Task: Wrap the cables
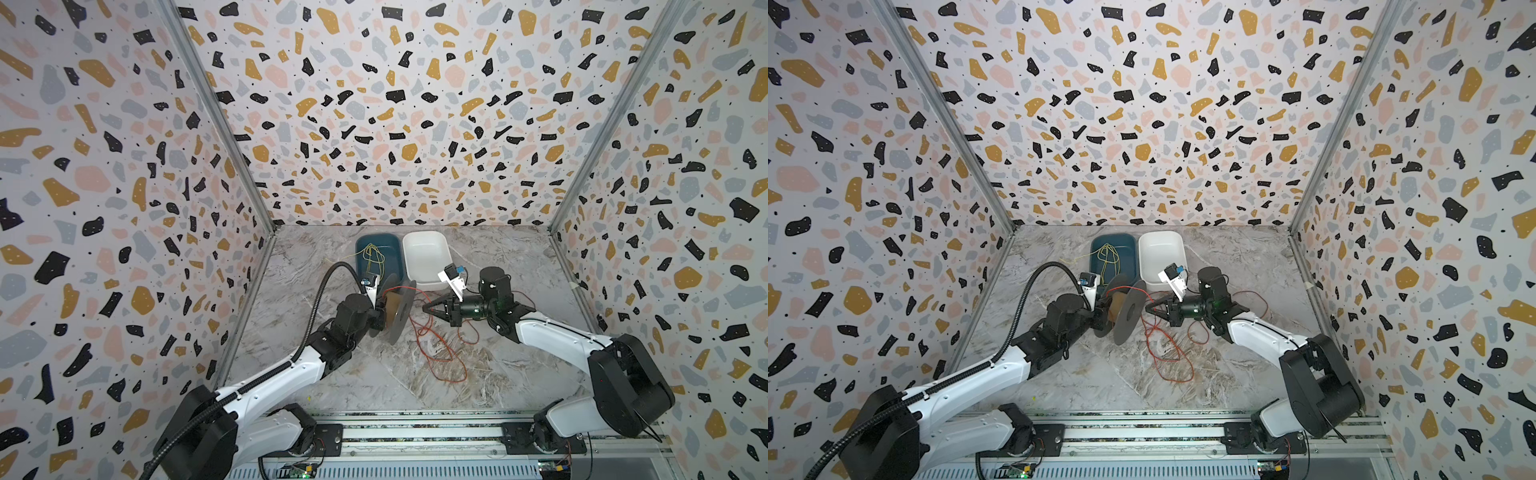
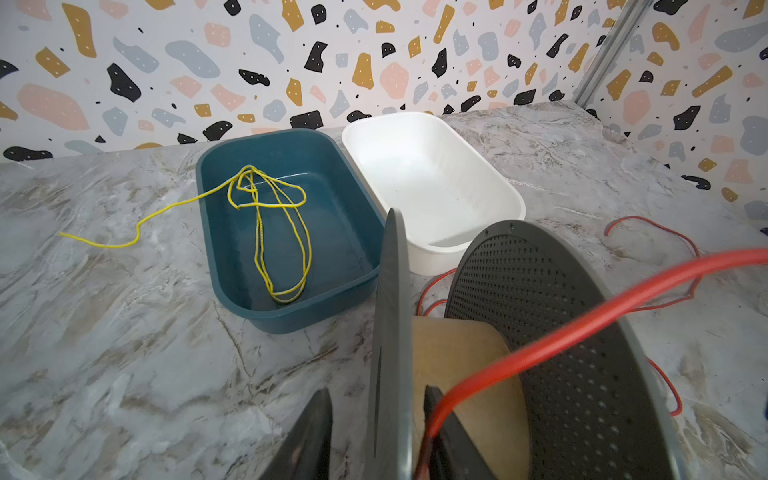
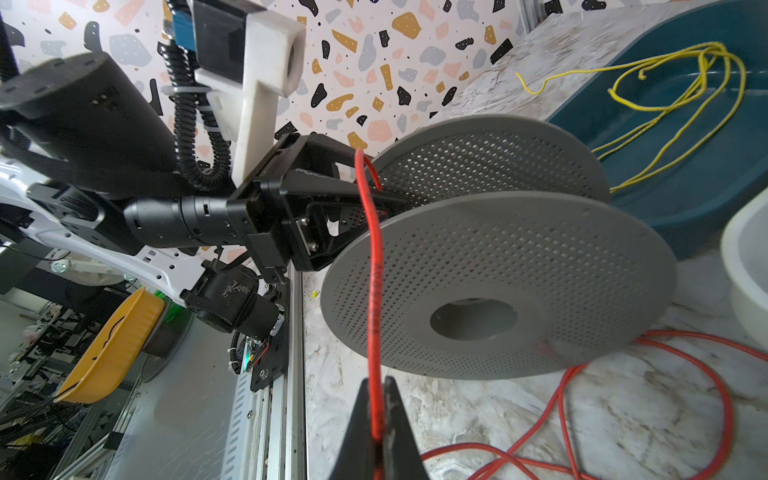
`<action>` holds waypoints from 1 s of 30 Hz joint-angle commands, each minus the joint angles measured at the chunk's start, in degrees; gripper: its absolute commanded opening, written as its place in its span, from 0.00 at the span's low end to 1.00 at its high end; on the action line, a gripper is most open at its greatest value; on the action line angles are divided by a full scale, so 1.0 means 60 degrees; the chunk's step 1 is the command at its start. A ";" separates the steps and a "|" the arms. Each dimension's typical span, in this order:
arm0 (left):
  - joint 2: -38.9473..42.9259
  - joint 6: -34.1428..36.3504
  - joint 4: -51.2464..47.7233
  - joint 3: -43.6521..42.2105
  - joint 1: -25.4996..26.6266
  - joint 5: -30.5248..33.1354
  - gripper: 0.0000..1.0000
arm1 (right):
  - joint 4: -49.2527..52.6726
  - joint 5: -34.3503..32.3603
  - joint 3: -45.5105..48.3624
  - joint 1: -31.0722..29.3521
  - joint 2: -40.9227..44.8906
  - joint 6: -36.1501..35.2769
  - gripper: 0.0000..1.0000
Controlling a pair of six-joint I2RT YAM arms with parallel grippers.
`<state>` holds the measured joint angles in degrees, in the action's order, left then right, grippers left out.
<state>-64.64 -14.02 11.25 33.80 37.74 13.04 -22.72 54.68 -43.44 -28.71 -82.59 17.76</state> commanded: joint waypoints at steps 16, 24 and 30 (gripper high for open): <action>0.0168 0.0400 -0.0291 0.0714 0.0053 0.0272 0.03 | -0.0062 -0.0018 -0.0169 0.0148 -0.0400 -0.0307 0.00; 0.0037 0.0469 -0.1402 0.1451 0.0053 0.0329 0.00 | 0.0478 -0.0460 -0.0592 0.0149 -0.0341 -0.0525 0.00; 0.0064 0.0186 -0.1995 0.1776 0.0050 0.0467 0.00 | 0.0777 -0.0652 -0.0865 0.0143 -0.0342 -0.0543 0.18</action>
<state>-64.84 -11.66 -2.02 41.25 37.95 14.35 -19.84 51.55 -46.11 -28.08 -85.41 15.42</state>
